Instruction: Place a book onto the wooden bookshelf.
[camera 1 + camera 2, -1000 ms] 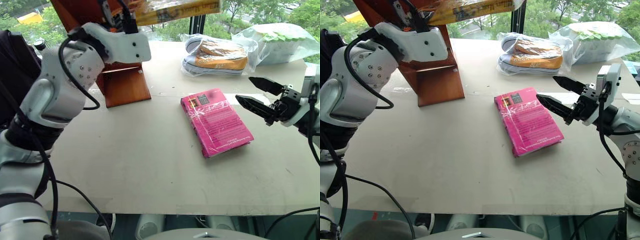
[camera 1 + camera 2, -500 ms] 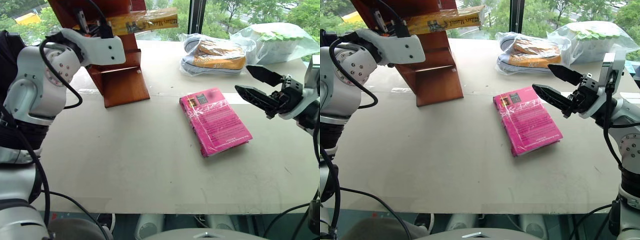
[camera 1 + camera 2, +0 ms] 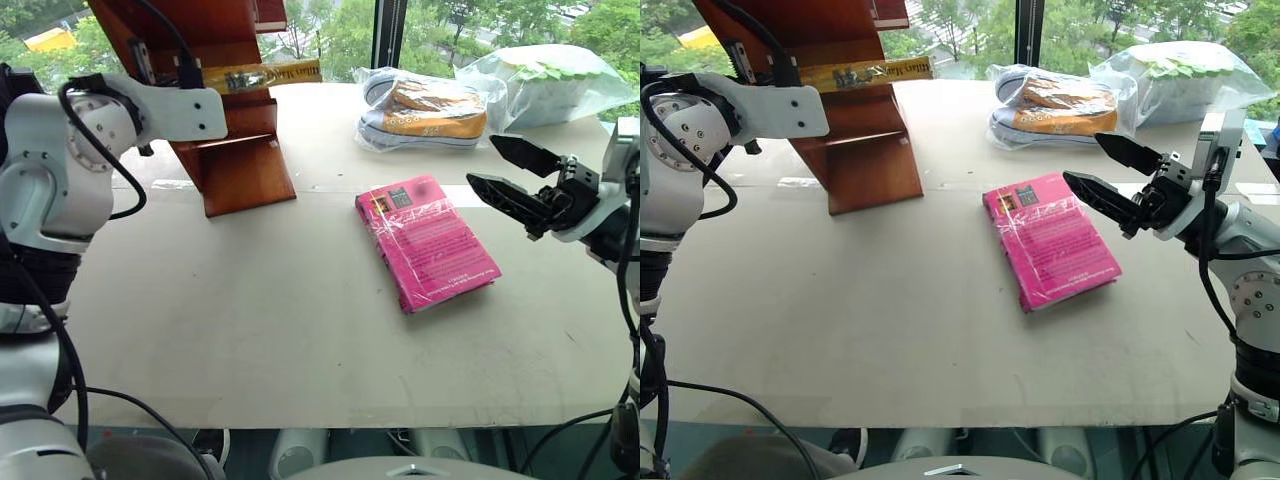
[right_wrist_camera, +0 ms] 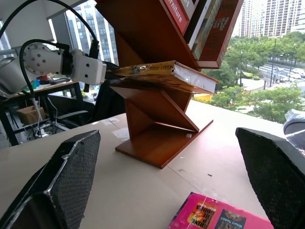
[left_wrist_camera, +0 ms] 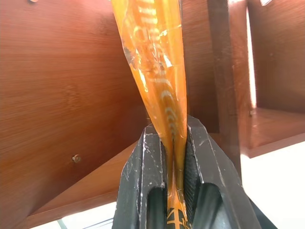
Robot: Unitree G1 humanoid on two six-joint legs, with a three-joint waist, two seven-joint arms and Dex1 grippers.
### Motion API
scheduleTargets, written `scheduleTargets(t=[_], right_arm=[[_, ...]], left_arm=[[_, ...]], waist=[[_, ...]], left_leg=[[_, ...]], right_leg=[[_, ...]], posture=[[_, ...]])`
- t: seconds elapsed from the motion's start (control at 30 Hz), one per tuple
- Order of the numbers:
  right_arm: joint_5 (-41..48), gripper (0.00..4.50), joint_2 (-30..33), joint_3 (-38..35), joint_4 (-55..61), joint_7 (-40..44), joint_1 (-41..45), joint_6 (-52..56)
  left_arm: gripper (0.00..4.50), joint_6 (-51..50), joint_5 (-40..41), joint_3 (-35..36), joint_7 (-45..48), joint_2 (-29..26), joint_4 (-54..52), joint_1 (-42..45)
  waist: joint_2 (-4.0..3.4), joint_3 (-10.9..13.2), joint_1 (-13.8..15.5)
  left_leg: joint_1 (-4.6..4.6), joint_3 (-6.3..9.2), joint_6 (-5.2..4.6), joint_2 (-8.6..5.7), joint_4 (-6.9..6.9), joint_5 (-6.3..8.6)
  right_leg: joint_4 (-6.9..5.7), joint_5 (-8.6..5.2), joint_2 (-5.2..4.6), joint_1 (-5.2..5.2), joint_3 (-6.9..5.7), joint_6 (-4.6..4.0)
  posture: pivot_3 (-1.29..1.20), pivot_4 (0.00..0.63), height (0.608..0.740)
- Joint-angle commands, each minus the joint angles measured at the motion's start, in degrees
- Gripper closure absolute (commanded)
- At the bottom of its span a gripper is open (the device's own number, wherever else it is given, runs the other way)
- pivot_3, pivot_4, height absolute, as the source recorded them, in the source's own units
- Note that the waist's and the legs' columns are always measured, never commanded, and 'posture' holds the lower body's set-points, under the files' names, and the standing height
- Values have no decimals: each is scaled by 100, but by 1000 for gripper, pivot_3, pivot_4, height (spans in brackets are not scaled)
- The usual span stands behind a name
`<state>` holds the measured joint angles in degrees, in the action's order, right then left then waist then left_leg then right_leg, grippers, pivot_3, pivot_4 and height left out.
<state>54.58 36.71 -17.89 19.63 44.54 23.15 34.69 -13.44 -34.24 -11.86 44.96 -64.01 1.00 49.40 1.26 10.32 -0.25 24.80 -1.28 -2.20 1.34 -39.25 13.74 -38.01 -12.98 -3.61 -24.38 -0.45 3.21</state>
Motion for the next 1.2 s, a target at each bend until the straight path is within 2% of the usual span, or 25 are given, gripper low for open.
scheduleTargets(t=[0.03,0.07,0.2,0.3,0.53,0.63,0.73,0.8,0.83,0.9,1.0,1.03,1.07,1.2], right_arm=[[12,0,-26,-43,120,9,25,-128],[8,0,-31,-44,111,13,36,-126],[-9,0,-14,-71,57,61,56,-124],[-23,0,-24,-56,39,69,61,-126],[-121,0,-43,-39,-76,176,65,-177],[-209,0,27,-68,-177,275,47,-206],[-279,0,4,-195,-346,320,-73,-335],[-621,0,15,-211,-571,505,-486,-650],[-755,0,35,-195,-649,589,-639,-768],[-1092,0,82,-185,-900,823,-1082,-1104],[-1583,0,121,-246,-1432,1079,-1553,-1695],[-1717,0,139,-251,-1603,1164,-1669,-1862],[-1894,0,163,-232,-1768,1261,-1817,-2078],[-2222,0,170,-199,-2230,1536,-2219,-2579]], left_arm=[[3527,-365,-135,336,149,-131,-172,43],[3359,-427,-138,331,209,-112,-214,38],[1316,-610,-182,330,372,-108,-356,15],[26,-700,-232,405,435,-138,-459,-35],[26,-1284,-144,883,645,-161,-1069,-425],[26,-1982,-37,1298,701,102,-1654,-831],[26,-2901,132,1669,456,1050,-2693,-1399],[26,-3422,454,1870,198,2059,-3302,-1887],[26,-3576,564,1925,105,2386,-3478,-2051],[26,-4009,1075,2008,83,3276,-3860,-2582],[26,-4041,1941,2249,-92,4493,-4166,-3353],[26,-3592,2043,2147,-103,4491,-4140,-3696],[26,-3384,2341,2226,-119,4786,-4179,-4020],[26,-2705,2926,2361,-452,5196,-4024,-4951]], waist=[[0,0,-46],[0,0,-58],[0,0,-41],[0,0,-36],[0,0,-38],[0,0,-41],[-2,-2,-14],[1,-7,39],[7,-10,64],[10,-9,99],[3,-12,100],[4,-12,98],[2,-12,78],[-2,-14,70]], left_leg=[[0,2,0,0,0,0],[-1,2,0,0,0,0],[-1,1,0,0,0,0],[0,1,0,-1,-2,0],[0,3,0,0,-6,0],[1,2,0,1,-6,0],[-1,2,0,5,-6,0],[0,7,0,5,-14,0],[-2,9,0,5,-17,0],[-8,11,-1,4,-20,0],[-11,12,-1,4,-29,0],[-9,11,-2,6,-30,0],[-10,12,-1,6,-34,0],[-38,8,-1,17,-32,0]], right_leg=[[-1,0,0,0,0,0],[-2,0,0,0,0,0],[-4,0,1,-1,0,0],[-3,0,-1,0,2,0],[-6,0,0,-1,2,0],[-4,0,0,-1,3,1],[-5,0,-3,1,6,1],[-7,0,-3,5,3,1],[-2,1,-3,14,0,2],[0,1,-6,24,1,2],[-4,1,-9,27,2,2],[-4,2,-9,27,3,1],[-6,2,-9,27,2,1],[-20,0,-1,33,7,-7]], posture=[[0,150,693],[0,150,693],[0,150,693],[0,150,693],[0,150,693],[0,150,693],[0,150,693],[0,150,693],[0,150,693],[0,150,693],[0,150,693],[0,150,693],[0,150,693],[0,150,693]])
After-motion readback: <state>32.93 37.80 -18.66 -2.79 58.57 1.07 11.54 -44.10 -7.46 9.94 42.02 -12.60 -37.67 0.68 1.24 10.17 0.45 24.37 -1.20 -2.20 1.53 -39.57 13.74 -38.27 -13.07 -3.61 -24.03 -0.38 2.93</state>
